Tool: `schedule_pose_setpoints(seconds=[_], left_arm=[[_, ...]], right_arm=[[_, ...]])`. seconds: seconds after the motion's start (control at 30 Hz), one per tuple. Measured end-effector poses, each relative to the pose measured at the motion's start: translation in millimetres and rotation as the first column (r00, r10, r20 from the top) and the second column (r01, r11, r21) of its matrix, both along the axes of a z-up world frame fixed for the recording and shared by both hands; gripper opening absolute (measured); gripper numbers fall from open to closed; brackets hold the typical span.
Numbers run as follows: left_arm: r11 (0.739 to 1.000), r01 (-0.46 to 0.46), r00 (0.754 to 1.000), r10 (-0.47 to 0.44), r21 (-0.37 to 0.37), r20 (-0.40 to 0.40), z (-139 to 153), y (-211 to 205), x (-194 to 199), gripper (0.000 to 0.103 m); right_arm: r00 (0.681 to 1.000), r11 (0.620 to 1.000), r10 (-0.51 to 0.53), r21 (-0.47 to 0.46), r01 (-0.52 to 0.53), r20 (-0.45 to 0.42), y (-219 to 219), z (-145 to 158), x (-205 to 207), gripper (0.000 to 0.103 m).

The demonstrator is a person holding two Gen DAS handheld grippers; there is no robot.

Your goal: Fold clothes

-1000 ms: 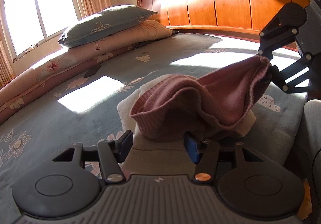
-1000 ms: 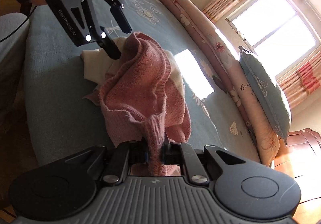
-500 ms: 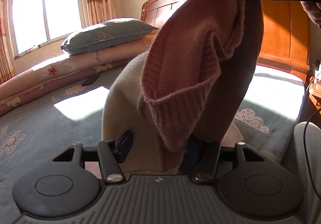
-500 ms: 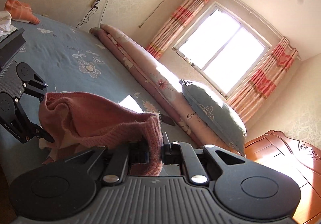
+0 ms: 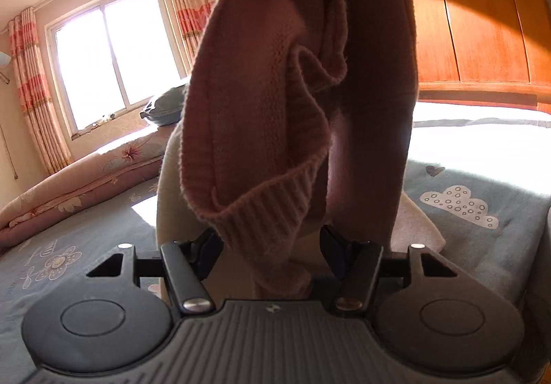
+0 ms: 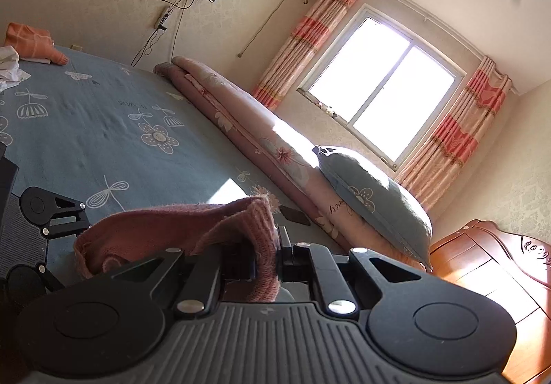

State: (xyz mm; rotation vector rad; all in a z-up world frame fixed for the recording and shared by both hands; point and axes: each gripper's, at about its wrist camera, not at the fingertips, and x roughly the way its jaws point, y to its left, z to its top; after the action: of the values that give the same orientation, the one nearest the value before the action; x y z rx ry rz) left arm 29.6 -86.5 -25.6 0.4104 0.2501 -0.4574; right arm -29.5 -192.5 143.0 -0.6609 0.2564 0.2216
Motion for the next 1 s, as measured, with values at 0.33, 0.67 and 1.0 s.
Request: schedule_pose_setpoints(seconds=[0.33,0.67,1.0], left_arm=[[0.997,-0.006,0.984,-0.009,-0.081,-0.180,37,71,20,0.006],[0.985,0.154,0.903,-0.173,-0.081,-0.394,92,111,33,0.005],[0.983,0.172,0.904,-0.185,-0.068,-0.385,143,102,92,0.005]], right_arm=[[0.955,0.987,0.039,0.160,0.009,-0.295,-36,-27,19,0.012],[0.814,0.924,0.183,0.380,0.050,-0.552,-61,-77,43,0.012],[0.864,0.927,0.129,0.369,0.070,-0.486,-69,-40,74,0.012]])
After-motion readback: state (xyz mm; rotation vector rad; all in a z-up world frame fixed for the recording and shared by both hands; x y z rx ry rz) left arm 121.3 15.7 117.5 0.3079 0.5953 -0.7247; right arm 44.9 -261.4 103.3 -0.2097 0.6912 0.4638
